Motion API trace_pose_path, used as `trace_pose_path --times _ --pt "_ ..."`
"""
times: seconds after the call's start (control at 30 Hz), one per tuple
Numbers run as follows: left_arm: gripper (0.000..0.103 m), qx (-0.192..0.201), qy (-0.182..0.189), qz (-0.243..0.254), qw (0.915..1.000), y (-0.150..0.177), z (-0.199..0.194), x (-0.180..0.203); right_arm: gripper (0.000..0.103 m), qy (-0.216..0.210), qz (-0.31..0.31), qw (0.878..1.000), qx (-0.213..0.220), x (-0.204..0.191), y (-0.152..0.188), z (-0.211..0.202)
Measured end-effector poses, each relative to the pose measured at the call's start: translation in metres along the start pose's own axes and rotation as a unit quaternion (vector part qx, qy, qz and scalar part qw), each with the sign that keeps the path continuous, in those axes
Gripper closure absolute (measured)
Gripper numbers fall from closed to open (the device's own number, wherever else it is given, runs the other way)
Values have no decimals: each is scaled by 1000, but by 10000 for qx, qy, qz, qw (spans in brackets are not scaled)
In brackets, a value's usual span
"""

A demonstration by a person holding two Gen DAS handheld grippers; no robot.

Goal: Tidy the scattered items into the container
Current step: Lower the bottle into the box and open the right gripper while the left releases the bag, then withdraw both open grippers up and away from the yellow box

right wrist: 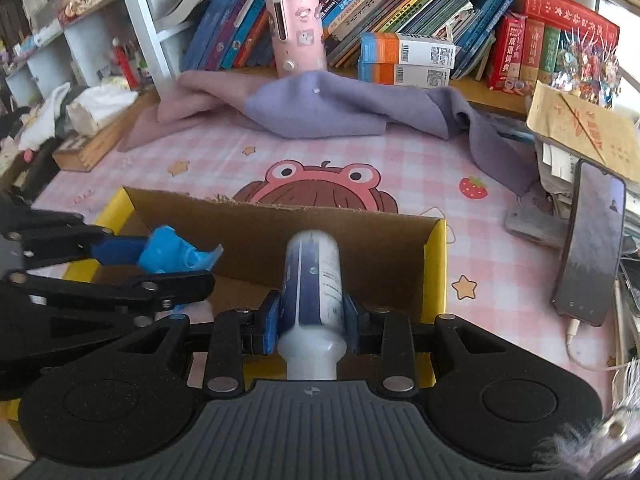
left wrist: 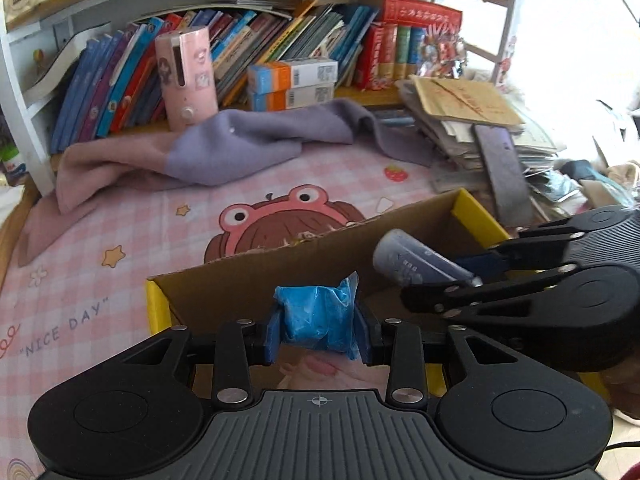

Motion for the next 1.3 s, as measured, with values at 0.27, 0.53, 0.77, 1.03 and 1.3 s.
trace_pose_path --times 0.27,0.53,0.77,1.03,1.3 --pt "30 303 -609 135 9976 -2 -11 -3 71 -267 301 9990 187 8 -3 -8" --pt "17 800 -784 146 9936 0 -61 8 68 -445 372 9961 665 -1 -2 -47" --pt "9 1511 -918 -82 9842 32 -137 23 68 -624 127 9906 1209 -31 14 -110" --pt "7 2124 -1609 -2415 9331 132 -207 -6 66 -632 -724 9763 1939 -77 84 -173" --pt "6 2033 -2122 -2101 9325 172 -246 -16 65 67 -676 9796 1893 -103 150 -182"
Point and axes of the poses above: each gripper's, at about its wrist camera, not at the fingertips, and z roughly the way its jaws point, x to its right, y to its underside, the point moved 7 cm from there along z, roughly the way its jaws point, and after that the axes turned 11 degrees about z, right-handed, at the moved point
